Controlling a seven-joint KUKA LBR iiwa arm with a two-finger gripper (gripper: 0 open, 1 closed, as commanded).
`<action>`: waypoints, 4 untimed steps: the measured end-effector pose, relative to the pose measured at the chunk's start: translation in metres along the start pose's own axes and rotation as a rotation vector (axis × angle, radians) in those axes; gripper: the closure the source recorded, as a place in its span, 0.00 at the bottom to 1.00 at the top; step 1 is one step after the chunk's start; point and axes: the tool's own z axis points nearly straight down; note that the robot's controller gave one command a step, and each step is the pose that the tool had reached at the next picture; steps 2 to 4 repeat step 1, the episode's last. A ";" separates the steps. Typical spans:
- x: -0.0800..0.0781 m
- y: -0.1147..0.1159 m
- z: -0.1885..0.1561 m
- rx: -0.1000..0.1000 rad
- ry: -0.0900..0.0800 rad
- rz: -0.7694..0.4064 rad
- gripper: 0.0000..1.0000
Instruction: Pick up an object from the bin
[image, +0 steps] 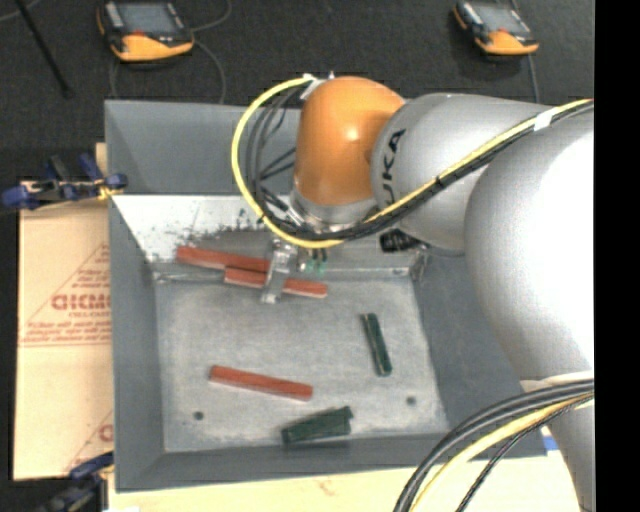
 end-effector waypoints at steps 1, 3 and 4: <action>-0.002 0.000 -0.022 0.001 0.005 0.000 1.00; -0.002 0.000 -0.022 0.001 0.005 0.000 1.00; -0.002 0.000 -0.022 0.001 0.005 0.000 1.00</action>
Offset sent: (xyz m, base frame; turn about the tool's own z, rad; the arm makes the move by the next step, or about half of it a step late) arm -0.0001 0.0000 0.0191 0.0000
